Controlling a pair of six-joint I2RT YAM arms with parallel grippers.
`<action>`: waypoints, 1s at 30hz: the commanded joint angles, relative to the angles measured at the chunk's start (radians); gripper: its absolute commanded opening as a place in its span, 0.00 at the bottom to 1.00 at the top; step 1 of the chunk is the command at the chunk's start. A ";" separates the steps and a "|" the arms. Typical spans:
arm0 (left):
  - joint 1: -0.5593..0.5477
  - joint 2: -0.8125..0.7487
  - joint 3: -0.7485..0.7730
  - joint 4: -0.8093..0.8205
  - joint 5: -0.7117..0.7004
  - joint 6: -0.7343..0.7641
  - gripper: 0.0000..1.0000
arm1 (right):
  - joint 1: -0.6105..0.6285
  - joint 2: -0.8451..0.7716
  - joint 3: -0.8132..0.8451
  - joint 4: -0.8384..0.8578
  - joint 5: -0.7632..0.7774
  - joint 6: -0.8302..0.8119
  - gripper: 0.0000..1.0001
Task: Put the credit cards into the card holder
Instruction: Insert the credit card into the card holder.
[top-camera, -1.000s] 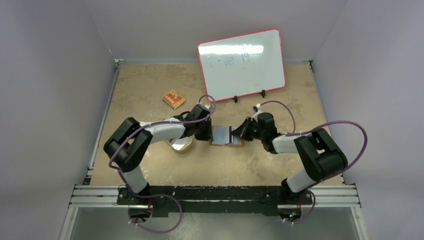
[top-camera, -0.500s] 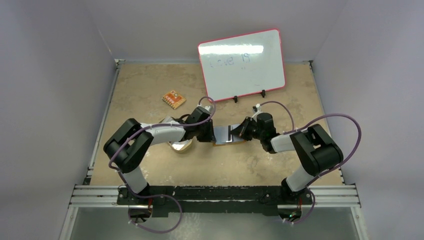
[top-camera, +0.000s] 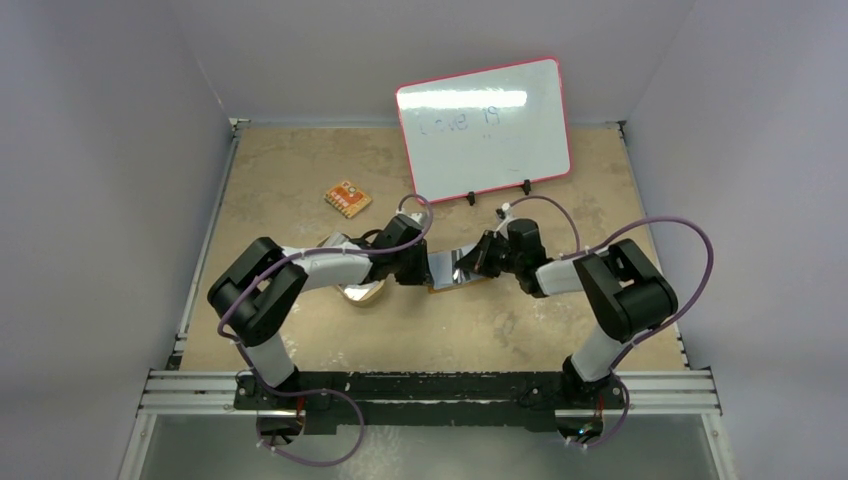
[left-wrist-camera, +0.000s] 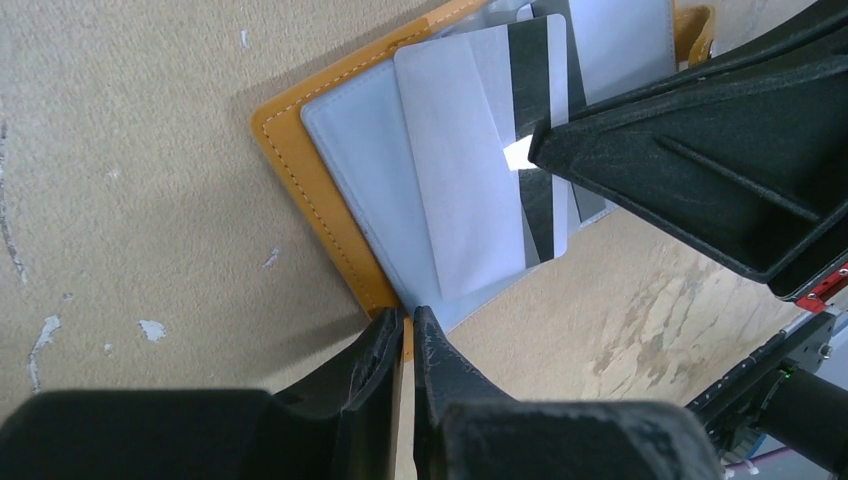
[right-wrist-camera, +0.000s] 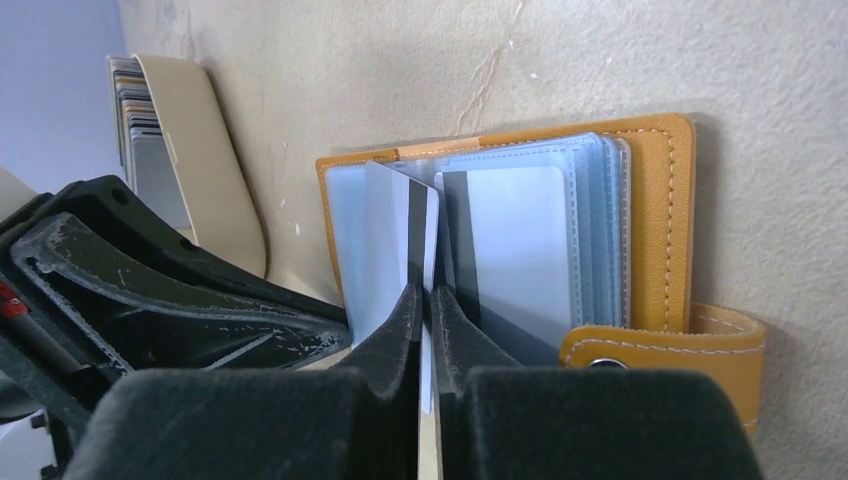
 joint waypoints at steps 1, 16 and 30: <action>-0.006 -0.018 0.048 -0.027 -0.044 0.046 0.08 | 0.005 0.009 0.046 -0.121 0.006 -0.112 0.00; -0.006 0.023 0.065 -0.062 -0.115 0.087 0.07 | 0.004 0.002 0.118 -0.343 -0.042 -0.213 0.00; -0.006 0.070 0.076 -0.094 -0.181 0.115 0.05 | -0.003 -0.024 0.193 -0.486 0.013 -0.294 0.00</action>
